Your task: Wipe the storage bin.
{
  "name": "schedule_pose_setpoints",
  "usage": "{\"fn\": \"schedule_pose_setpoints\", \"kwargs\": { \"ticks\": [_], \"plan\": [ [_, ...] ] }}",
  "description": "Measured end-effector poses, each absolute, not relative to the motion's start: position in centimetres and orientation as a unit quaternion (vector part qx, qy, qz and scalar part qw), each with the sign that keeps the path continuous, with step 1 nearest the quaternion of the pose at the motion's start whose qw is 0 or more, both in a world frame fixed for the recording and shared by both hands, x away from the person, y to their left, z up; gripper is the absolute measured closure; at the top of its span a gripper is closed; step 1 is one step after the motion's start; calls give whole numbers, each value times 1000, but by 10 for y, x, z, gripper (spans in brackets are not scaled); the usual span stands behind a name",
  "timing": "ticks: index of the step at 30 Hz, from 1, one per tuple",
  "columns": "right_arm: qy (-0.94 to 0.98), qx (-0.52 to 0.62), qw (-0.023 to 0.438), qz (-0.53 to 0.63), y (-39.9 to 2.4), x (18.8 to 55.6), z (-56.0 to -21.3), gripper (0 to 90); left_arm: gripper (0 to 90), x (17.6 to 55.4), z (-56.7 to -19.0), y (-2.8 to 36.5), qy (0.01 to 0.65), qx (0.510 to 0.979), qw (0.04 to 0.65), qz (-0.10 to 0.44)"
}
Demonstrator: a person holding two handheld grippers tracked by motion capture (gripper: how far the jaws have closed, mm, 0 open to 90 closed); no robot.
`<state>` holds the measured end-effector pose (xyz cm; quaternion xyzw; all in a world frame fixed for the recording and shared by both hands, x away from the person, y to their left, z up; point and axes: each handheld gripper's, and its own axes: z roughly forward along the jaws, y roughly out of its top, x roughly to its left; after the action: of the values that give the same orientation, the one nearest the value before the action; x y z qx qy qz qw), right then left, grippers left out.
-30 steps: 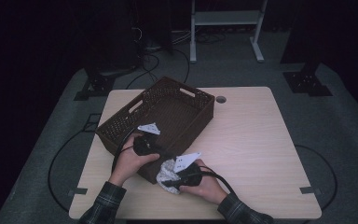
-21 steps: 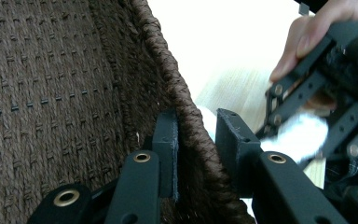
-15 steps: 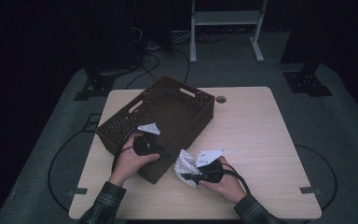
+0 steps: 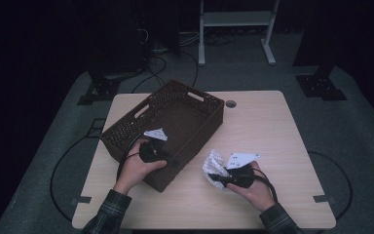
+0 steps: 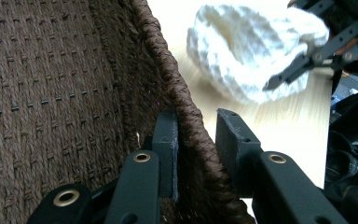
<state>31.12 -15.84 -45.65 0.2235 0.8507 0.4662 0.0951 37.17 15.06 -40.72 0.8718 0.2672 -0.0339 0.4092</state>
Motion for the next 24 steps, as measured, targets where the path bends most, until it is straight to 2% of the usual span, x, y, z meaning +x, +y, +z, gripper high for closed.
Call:
{"fn": "schedule_pose_setpoints", "kwargs": {
  "ticks": [9, 13, 24],
  "plan": [
    [842, 249, 107, 466, -179, 308, -457, 748, 681, 371, -406, 150, 263, 872, 412, -25],
    [842, 252, 110, 465, -181, 310, -457, 747, 649, 369, -403, 151, 259, 876, 407, -17],
    [837, 265, 119, 463, -193, 309, -457, 748, 622, 356, -388, 171, 252, 876, 412, -6]
  ]
}}
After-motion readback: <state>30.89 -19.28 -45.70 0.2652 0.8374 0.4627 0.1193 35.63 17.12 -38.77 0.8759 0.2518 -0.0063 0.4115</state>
